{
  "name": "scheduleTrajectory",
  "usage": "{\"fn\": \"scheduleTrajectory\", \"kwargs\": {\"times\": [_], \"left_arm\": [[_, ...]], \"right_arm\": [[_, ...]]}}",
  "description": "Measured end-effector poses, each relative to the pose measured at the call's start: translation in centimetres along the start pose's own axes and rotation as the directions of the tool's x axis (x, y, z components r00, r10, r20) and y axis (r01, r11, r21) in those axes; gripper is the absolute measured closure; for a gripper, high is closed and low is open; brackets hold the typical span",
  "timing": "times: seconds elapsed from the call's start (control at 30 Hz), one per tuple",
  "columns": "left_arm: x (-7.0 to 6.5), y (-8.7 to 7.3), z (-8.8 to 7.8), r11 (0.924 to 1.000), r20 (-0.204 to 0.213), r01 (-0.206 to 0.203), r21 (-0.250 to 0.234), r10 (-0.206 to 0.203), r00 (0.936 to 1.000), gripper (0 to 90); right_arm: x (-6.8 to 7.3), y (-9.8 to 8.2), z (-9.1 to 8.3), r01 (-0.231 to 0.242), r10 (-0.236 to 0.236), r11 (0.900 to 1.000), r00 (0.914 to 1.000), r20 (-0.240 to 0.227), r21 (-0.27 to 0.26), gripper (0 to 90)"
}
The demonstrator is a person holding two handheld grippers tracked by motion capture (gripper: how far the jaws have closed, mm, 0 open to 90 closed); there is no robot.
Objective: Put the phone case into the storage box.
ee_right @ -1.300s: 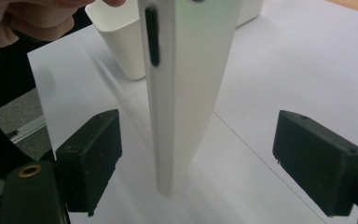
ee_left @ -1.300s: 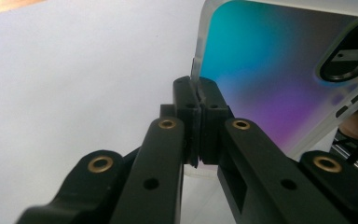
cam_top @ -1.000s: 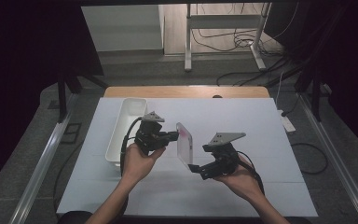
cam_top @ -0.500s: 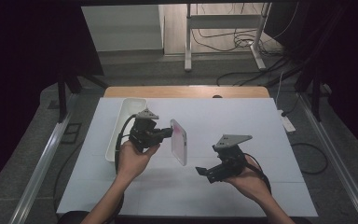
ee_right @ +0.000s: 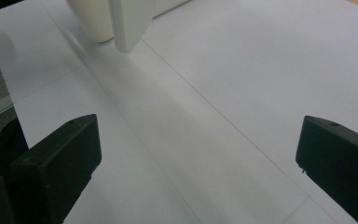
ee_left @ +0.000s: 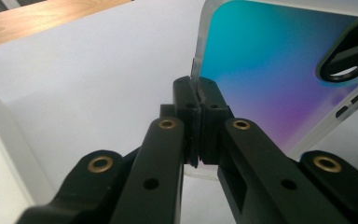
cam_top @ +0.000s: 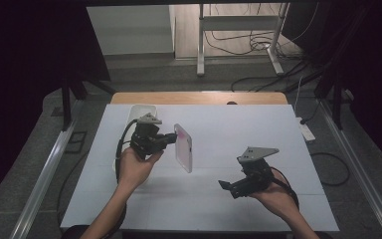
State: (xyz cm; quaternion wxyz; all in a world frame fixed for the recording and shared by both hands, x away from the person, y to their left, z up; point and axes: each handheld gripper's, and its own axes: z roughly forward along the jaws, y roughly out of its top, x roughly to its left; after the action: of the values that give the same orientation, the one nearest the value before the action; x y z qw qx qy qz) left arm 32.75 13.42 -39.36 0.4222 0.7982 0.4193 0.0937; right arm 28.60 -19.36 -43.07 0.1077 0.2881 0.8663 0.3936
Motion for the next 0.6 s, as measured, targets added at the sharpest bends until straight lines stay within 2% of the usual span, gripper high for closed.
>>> {"fn": "scheduleTrajectory", "kwargs": {"times": [0.6], "left_arm": [[2.5, 0.0, -1.7, 0.9989, -0.059, 0.045, -0.013, -0.046, 0.9972, 88.2]], "right_arm": [[-1.2, -2.2, -2.2, -0.029, 0.028, 0.999, 0.9989, 0.038, 0.013, 0.0]]}}
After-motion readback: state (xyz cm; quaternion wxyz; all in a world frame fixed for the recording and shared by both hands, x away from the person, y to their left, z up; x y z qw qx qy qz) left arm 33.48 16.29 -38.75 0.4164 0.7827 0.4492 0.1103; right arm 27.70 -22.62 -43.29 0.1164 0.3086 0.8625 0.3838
